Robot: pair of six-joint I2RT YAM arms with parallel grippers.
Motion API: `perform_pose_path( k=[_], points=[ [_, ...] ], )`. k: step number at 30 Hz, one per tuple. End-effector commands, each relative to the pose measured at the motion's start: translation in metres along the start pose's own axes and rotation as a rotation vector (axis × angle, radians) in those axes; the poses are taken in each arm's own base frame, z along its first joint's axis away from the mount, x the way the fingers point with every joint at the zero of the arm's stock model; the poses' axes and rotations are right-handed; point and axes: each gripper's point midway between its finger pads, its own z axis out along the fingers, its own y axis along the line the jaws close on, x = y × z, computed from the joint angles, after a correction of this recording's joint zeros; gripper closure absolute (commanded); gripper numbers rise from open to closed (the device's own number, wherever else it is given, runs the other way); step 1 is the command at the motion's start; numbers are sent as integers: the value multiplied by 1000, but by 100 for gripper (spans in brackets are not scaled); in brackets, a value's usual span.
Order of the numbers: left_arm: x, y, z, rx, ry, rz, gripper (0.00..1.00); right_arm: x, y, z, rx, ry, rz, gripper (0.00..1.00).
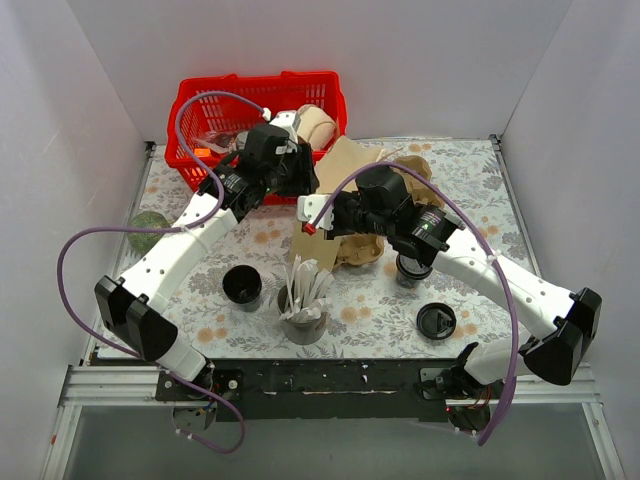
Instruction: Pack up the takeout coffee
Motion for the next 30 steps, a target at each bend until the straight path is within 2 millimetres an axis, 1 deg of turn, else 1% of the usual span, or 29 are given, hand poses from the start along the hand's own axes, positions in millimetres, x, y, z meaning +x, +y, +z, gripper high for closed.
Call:
perform_pose_path(
  k=[1,2,3,4,5,6,7,8,9,10,11,13,14,15,16,17,18,19,20,22,23,24,25,26,27,28,29,30],
  points=[
    [-30,6,-15,-58,-97,28,63,-3,8,-6,-15,-14,36,96],
    [-30,6,-15,-61,-99,32,71,-4,9,-7,-16,-15,43,91],
    [-30,6,-15,-59,-99,39,74,-5,9,-9,-13,-18,59,87],
    [-31,5,-15,-58,-98,43,77,-6,8,-9,-7,-19,74,81],
    [-34,3,-16,-54,-108,42,83,-10,5,-11,5,-31,88,62],
    [-35,3,-17,-53,-111,50,86,-11,3,-12,19,-33,123,54],
    [-38,2,-17,-55,-120,51,89,-14,-1,-13,37,-38,146,49],
    [-40,4,-19,-68,-131,53,90,-21,-10,-16,75,-64,167,41],
    [-43,8,-21,-99,-149,59,92,-25,-15,-18,100,-73,200,38],
    [-46,12,-23,-121,-162,68,92,-32,-25,-24,141,-91,255,36],
    [-44,13,-24,-137,-167,78,93,-41,-33,-31,172,-123,284,32],
    [-48,19,-31,-173,-193,84,93,-59,-40,-43,191,-193,358,29],
    [-49,19,-33,-175,-202,88,93,-71,-43,-56,202,-245,373,26],
    [-51,20,-37,-174,-211,87,93,-87,-47,-65,206,-322,377,24],
    [-52,20,-40,-176,-218,87,93,-95,-48,-72,208,-364,395,22],
    [-54,20,-42,-175,-228,88,93,-103,-45,-85,211,-421,434,19],
    [-54,21,-43,-180,-233,87,93,-117,-48,-95,217,-492,440,18],
    [-57,21,-48,-180,-247,86,92,-121,-48,-102,218,-520,453,17],
    [-58,21,-51,-181,-254,91,92,-128,-48,-116,225,-568,491,16],
    [-58,22,-57,-177,-257,99,91,-134,-49,-127,233,-601,512,16],
    [-57,21,-59,-171,-251,105,90,-135,-49,-135,243,-610,528,16],
    [-56,22,-62,-172,-250,114,90,-133,-54,-141,273,-599,552,16],
    [-52,25,-63,-180,-240,121,90,-123,-51,-140,276,-541,586,16],
    [-54,27,-74,-185,-262,119,89,-110,-50,-137,291,-476,629,15],
    [-54,29,-77,-188,-268,120,89,-102,-72,-151,404,-421,700,14],
    [-51,32,-80,-196,-266,122,89,-75,-61,-144,410,-271,760,14],
    [-54,34,-88,-210,-283,115,90,-59,-65,-141,459,-193,798,13],
    [-54,37,-91,-220,-284,104,90,-44,-71,-144,531,-130,830,13]
  ],
)
